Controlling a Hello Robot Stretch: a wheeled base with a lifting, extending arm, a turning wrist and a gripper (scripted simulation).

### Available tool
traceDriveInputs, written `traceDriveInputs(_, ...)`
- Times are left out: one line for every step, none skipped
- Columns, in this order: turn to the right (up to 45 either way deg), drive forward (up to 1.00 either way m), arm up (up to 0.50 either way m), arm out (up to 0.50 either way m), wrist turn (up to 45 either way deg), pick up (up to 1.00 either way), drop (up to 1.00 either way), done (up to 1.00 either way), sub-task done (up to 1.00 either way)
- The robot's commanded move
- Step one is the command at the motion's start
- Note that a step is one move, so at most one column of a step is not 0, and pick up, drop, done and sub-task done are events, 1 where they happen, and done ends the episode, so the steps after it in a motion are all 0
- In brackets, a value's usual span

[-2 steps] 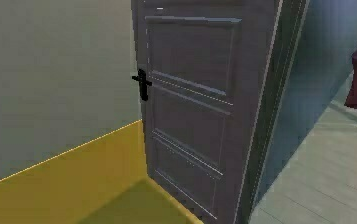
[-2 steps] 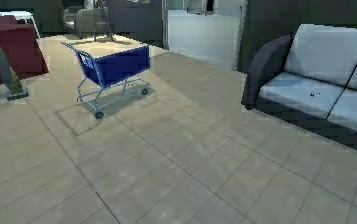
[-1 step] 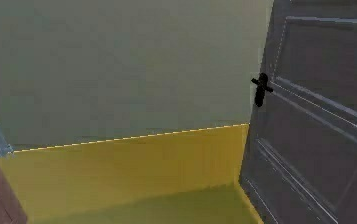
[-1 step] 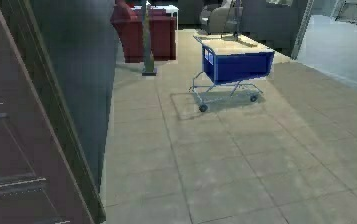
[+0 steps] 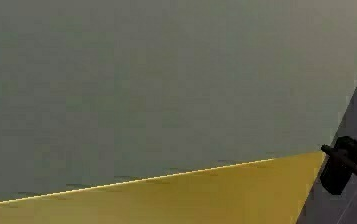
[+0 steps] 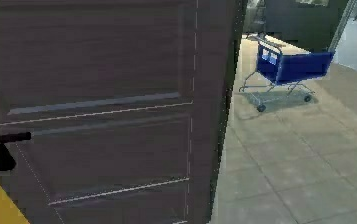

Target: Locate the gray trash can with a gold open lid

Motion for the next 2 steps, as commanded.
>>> traceDriveInputs(0.0,0.75,0.00,0.00,0.0,0.00,0.00,0.00,0.00)
traceDriveInputs(27.0,0.00,0.00,0.00,0.0,0.00,0.00,0.00,0.00)
